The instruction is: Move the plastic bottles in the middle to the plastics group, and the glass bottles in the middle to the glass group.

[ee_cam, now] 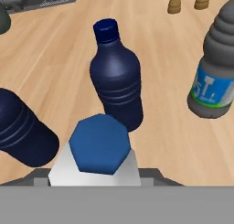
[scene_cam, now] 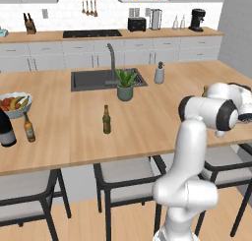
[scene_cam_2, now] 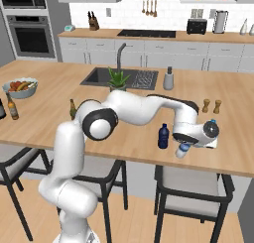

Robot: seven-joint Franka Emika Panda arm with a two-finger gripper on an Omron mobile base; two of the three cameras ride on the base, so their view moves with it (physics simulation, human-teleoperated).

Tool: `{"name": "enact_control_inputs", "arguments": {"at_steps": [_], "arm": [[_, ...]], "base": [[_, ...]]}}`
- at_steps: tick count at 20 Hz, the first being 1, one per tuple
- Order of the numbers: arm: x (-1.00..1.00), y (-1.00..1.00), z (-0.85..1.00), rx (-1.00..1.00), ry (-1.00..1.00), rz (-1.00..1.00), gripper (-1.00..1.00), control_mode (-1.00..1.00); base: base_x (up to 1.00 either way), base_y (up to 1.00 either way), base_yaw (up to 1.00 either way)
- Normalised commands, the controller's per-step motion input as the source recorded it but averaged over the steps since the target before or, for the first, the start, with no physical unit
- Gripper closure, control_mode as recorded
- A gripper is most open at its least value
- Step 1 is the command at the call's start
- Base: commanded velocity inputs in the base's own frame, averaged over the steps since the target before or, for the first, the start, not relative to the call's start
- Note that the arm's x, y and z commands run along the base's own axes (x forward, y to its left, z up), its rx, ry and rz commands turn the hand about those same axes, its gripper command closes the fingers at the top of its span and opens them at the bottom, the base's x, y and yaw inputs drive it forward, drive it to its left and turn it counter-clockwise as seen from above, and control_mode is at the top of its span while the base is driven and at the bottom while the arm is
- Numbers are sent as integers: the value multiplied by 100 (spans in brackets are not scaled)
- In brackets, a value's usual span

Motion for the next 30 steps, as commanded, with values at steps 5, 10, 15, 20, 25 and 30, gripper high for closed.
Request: {"name": "enact_control_inputs", "arguments": {"at_steps": [5, 10, 15, 20, 25, 30], "arm": [[0, 38, -23, -2, 0, 0, 100, -100], [2, 47, -27, -10, 0, 0, 100, -100], [1, 25, -27, -12, 0, 0, 100, -100], [0, 0, -29, -4, 0, 0, 100, -100], [0, 0, -30, -1, 0, 0, 100, -100], [-3, 8, -31, 0, 0, 0, 100, -100]], "base": [[0, 0, 0], [0, 0, 0], [0, 0, 0], [0, 0, 0], [0, 0, 0], [0, 0, 0]]}}
